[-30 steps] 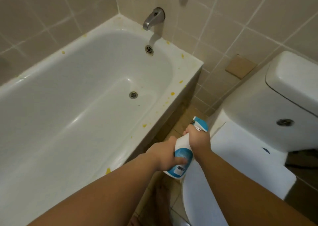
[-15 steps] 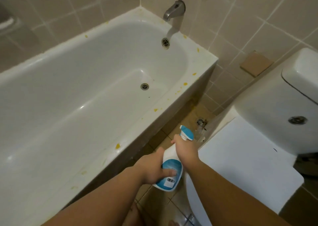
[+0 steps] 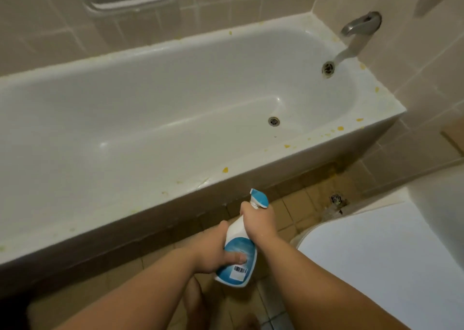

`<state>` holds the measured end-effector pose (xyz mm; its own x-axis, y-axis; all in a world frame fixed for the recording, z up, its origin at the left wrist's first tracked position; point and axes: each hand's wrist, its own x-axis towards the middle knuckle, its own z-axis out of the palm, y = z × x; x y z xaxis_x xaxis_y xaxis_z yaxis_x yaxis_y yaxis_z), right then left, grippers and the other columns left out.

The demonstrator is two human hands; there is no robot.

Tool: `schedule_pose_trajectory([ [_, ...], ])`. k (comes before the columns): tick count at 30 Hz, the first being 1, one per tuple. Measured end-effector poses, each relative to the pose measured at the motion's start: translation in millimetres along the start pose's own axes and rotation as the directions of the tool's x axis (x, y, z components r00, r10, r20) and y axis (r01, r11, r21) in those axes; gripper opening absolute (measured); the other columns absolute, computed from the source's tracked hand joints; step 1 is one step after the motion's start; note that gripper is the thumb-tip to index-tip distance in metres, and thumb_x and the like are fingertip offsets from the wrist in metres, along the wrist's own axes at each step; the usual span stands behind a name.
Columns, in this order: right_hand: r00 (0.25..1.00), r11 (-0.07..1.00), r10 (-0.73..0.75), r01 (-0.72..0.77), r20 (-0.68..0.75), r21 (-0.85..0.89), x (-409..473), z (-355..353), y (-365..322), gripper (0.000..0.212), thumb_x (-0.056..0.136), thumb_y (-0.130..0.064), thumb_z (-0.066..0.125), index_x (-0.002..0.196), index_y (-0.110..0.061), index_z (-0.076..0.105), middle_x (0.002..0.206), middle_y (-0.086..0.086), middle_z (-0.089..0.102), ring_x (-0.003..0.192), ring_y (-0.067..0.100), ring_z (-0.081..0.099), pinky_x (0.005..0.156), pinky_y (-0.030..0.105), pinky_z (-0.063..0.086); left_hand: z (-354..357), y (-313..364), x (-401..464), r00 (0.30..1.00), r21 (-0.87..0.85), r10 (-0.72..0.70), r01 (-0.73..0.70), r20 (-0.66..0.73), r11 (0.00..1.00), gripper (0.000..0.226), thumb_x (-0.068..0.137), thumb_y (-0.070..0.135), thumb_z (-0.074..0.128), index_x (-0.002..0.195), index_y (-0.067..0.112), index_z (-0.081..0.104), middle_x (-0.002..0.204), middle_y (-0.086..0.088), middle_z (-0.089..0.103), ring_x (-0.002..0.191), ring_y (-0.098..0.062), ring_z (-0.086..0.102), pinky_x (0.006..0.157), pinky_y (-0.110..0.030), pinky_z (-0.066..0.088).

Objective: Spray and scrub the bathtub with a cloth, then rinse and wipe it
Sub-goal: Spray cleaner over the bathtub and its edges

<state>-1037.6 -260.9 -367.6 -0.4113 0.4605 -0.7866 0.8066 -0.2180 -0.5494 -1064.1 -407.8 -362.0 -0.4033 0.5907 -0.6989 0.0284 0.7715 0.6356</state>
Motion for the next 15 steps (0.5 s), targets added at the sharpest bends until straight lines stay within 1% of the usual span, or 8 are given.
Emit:
schedule_pose_trajectory([
  [4, 0.998, 0.999, 0.001, 0.002, 0.066, -0.044, -21, 35, 7, 0.027, 0.09, -0.029, 0.068, 0.107, -0.026, 0.048, 0.101, 0.009, 0.067, 0.088, 0.024, 0.07, 0.079, 0.04, 0.062, 2, -31, -36, 0.995, -0.061, -0.053, 0.048, -0.079, 0.997, 0.055, 0.086, 0.057, 0.075, 0.124, 0.038, 0.04, 0.115, 0.015, 0.066, 0.096, -0.003, 0.07, 0.086, -0.028, 0.061],
  [6, 0.995, 0.997, 0.003, 0.005, 0.101, -0.083, -34, 50, 11, 0.025, 0.091, -0.028, 0.068, 0.099, -0.029, 0.045, 0.102, 0.009, 0.066, 0.089, 0.023, 0.07, 0.08, 0.04, 0.062, 4, -45, -54, 0.995, -0.103, -0.062, 0.053, -0.083, 0.993, 0.053, 0.087, 0.052, 0.075, 0.125, 0.04, 0.041, 0.115, 0.015, 0.065, 0.098, -0.004, 0.07, 0.088, -0.03, 0.061],
  [8, 0.993, 0.99, -0.018, 0.034, 0.115, -0.14, -46, 64, 16, 0.026, 0.092, -0.028, 0.067, 0.092, -0.032, 0.042, 0.101, 0.009, 0.065, 0.09, 0.024, 0.069, 0.086, 0.043, 0.062, 5, -54, -72, 0.994, -0.146, -0.054, 0.04, -0.092, 0.988, 0.055, 0.088, 0.049, 0.076, 0.129, 0.04, 0.041, 0.117, 0.016, 0.063, 0.101, -0.004, 0.069, 0.091, -0.031, 0.06],
  [9, 0.993, 0.987, -0.028, 0.045, 0.113, -0.151, -53, 70, 18, 0.025, 0.091, -0.029, 0.067, 0.091, -0.032, 0.042, 0.1, 0.009, 0.066, 0.09, 0.024, 0.07, 0.087, 0.045, 0.061, 5, -58, -81, 0.993, -0.161, -0.058, 0.041, -0.1, 0.986, 0.056, 0.088, 0.048, 0.077, 0.131, 0.04, 0.041, 0.117, 0.016, 0.063, 0.101, -0.003, 0.069, 0.09, -0.03, 0.06],
  [11, 0.991, 0.982, -0.053, 0.074, 0.125, -0.171, -66, 86, 21, 0.023, 0.091, -0.028, 0.067, 0.09, -0.03, 0.044, 0.097, 0.008, 0.067, 0.088, 0.024, 0.07, 0.087, 0.045, 0.061, 6, -72, -96, 0.986, -0.204, -0.077, 0.047, -0.146, 0.978, 0.054, 0.088, 0.046, 0.077, 0.128, 0.041, 0.041, 0.112, 0.018, 0.063, 0.097, -0.001, 0.069, 0.082, -0.023, 0.059],
  [12, 0.987, 0.974, -0.064, 0.093, 0.144, -0.205, -75, 100, 24, 0.022, 0.09, -0.027, 0.067, 0.091, -0.028, 0.045, 0.096, 0.008, 0.067, 0.087, 0.023, 0.07, 0.086, 0.044, 0.062, 7, -83, -108, 0.982, -0.246, -0.096, 0.054, -0.163, 0.968, 0.054, 0.088, 0.044, 0.078, 0.127, 0.042, 0.04, 0.111, 0.018, 0.063, 0.096, 0.0, 0.068, 0.079, -0.021, 0.057],
  [13, 0.987, 0.974, -0.072, 0.1, 0.141, -0.204, -75, 101, 24, 0.02, 0.09, -0.026, 0.067, 0.091, -0.026, 0.048, 0.095, 0.008, 0.067, 0.086, 0.023, 0.069, 0.082, 0.041, 0.061, 7, -85, -108, 0.986, -0.262, -0.094, 0.055, -0.14, 0.964, 0.057, 0.088, 0.044, 0.078, 0.13, 0.041, 0.039, 0.113, 0.017, 0.063, 0.097, 0.0, 0.069, 0.079, -0.02, 0.058],
  [15, 0.982, 0.964, -0.101, 0.136, 0.157, -0.23, -79, 109, 26, 0.015, 0.089, -0.024, 0.067, 0.094, -0.021, 0.054, 0.093, 0.009, 0.068, 0.083, 0.022, 0.069, 0.071, 0.035, 0.058, 11, -94, -112, 0.988, -0.309, -0.097, 0.056, -0.117, 0.95, 0.068, 0.086, 0.046, 0.08, 0.138, 0.038, 0.036, 0.12, 0.012, 0.065, 0.101, -0.003, 0.071, 0.084, -0.024, 0.06],
])
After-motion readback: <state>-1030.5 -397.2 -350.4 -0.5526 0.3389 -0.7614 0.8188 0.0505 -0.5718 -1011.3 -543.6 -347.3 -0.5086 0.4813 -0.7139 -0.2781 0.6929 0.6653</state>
